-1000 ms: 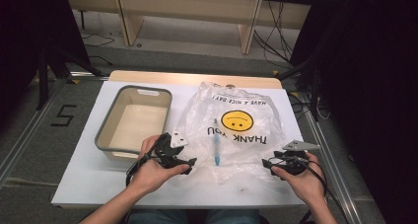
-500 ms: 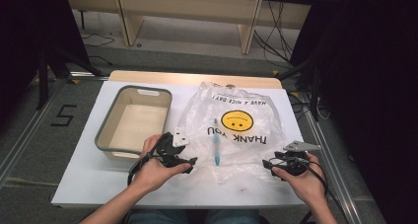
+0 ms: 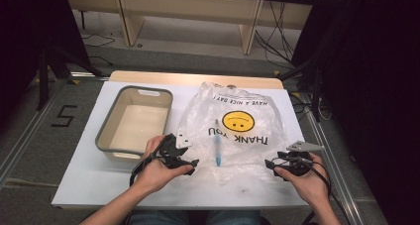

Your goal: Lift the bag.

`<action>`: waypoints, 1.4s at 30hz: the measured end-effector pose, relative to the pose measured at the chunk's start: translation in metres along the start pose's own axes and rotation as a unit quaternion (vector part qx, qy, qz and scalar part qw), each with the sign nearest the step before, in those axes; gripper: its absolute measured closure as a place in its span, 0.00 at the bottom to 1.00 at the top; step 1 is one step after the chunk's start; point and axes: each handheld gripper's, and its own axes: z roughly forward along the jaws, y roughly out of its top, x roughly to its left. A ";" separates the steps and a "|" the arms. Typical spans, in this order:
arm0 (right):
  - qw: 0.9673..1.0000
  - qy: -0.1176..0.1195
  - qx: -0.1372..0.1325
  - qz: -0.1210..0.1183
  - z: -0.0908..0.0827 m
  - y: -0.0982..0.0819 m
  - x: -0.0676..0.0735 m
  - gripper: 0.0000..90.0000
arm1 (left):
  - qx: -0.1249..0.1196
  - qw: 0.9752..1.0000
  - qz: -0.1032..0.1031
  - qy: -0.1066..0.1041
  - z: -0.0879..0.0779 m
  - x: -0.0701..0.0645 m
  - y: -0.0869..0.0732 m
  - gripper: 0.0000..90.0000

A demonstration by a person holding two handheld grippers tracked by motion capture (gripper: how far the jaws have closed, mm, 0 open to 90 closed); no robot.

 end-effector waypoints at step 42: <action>1.000 -0.004 0.018 -0.004 -0.006 -0.008 -0.003 0.31 | 0.062 0.997 0.033 0.002 0.031 -0.009 -0.005 0.21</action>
